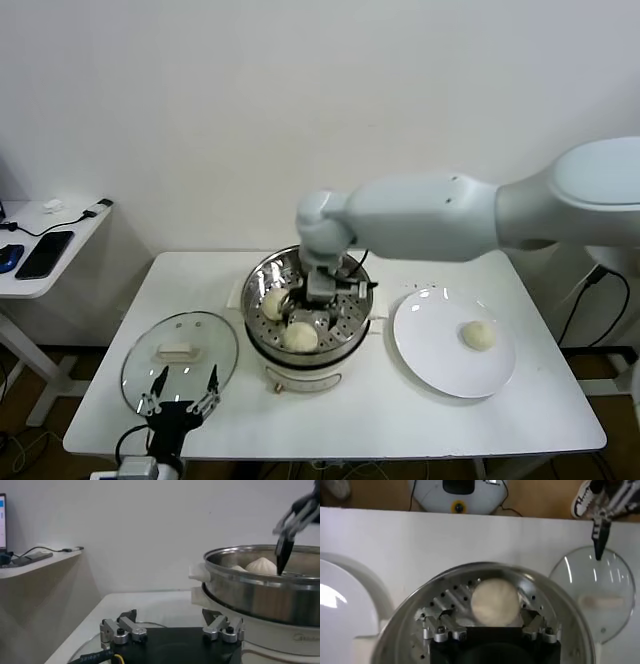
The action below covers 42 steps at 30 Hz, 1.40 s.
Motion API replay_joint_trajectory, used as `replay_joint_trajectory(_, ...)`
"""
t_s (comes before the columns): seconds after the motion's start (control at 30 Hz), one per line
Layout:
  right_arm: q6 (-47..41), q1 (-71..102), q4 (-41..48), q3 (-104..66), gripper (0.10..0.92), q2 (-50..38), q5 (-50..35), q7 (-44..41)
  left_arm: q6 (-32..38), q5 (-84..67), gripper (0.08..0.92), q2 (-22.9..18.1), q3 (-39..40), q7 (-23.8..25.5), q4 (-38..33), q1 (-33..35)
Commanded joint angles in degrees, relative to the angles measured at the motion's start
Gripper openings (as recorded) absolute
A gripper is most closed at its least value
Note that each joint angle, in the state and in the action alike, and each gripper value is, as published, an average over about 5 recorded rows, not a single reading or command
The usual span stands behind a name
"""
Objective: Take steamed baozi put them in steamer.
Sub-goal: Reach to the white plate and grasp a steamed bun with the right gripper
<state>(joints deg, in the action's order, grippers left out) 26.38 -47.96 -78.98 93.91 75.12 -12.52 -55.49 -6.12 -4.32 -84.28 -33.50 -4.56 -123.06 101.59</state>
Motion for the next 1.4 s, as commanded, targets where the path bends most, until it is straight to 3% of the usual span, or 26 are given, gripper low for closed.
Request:
replay_joint_trajectory(0.03, -12.78, -18.00, 1.72, 12.42, 0.823, -16.20, -22.06, -4.73, 0.04, -0.41, 0.823, 0.04, -0.22, 0.19, -0.25, -0.35)
replay_joint_trajectory(0.23, -30.19, -19.58, 0.39, 21.83, 0.823, -31.98, -23.15, -3.75, 0.27, -1.05, 0.823, 0.20, -0.23, 0.45, -0.12, -0.80)
replay_joint_trajectory(0.53, -35.72, 0.75, 4.65, 14.36, 0.823, -43.29, -17.53, -1.44, 0.56, -1.03, 0.823, 0.13, -0.30, 1.17, 0.59, -0.67)
replay_joint_trajectory(0.9, -35.85, 24.17, 17.40, -4.75, 0.823, -38.25, -10.20, 0.66, 0.48, -0.75, 0.823, -0.33, -0.71, 1.37, 1.11, -0.24)
replay_joint_trajectory(1.4, -35.03, 32.15, 27.74, -10.81, 0.823, -29.08, -7.35, 2.23, 0.40, -0.12, 0.823, -0.74, -0.72, 1.33, 2.24, -0.35)
